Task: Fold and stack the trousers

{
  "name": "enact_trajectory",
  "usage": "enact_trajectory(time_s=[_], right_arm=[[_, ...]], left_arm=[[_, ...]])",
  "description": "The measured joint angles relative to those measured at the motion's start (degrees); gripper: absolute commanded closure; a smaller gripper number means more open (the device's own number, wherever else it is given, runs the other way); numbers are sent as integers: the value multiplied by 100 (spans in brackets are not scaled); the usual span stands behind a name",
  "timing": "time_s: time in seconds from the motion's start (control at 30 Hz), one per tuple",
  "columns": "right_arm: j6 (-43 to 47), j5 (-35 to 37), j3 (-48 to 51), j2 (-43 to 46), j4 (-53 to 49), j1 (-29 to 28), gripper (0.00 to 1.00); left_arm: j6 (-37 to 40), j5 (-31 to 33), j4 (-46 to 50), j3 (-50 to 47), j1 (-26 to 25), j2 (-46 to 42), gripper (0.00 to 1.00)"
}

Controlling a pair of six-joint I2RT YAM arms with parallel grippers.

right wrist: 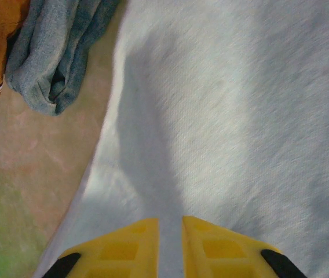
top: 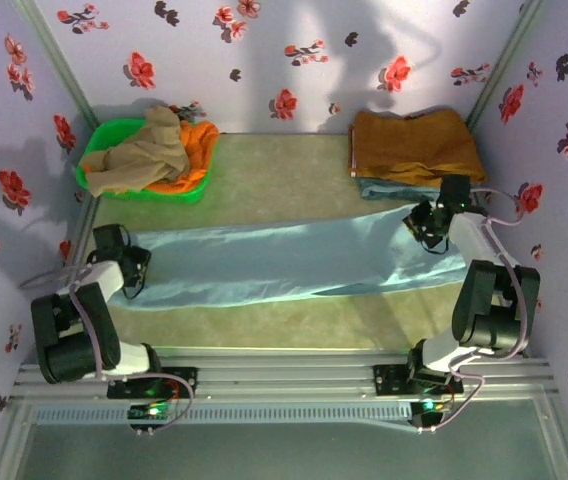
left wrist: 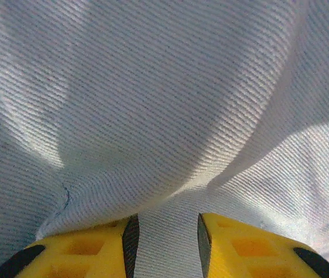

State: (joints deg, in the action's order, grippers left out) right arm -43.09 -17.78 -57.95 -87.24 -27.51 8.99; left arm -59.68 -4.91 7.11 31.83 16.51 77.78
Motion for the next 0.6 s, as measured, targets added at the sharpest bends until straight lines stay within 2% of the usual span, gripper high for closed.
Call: enact_trajectory(time_s=[0.1, 0.17, 0.3, 0.37, 0.4, 0.6], right_arm=[[76, 11, -55, -4, -190, 2, 69], [166, 50, -111, -2, -315, 39, 64], [363, 170, -140, 13, -579, 374, 53], [455, 256, -122, 15, -675, 660, 50], [505, 289, -98, 15, -710, 824, 49], [575, 459, 4, -96, -870, 1320, 45]], left_arm=[[35, -4, 269, 0, 409, -219, 61], [85, -48, 442, 81, 520, -273, 55], [232, -393, 603, 374, 511, -293, 32], [299, -570, 686, 507, 450, -369, 21], [341, -638, 732, 564, 387, -433, 19], [455, -997, 866, 623, -372, -977, 15]])
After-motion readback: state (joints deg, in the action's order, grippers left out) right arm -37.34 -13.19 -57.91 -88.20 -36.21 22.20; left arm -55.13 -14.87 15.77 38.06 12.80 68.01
